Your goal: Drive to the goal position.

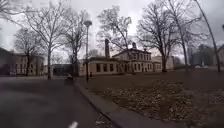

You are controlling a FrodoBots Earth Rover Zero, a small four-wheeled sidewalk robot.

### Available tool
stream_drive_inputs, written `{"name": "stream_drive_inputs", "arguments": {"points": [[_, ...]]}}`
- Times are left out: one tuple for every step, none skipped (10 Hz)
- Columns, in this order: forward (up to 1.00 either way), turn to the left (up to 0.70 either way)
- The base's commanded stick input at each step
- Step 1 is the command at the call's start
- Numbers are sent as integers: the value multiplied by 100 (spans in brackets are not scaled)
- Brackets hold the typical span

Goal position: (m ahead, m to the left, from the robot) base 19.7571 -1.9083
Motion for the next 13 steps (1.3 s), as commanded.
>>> {"name": "stream_drive_inputs", "arguments": {"points": [[0,0],[0,0],[0,0],[70,0],[70,0],[70,0],[70,0],[70,0],[70,34],[70,7],[70,0],[70,0],[70,0]]}}
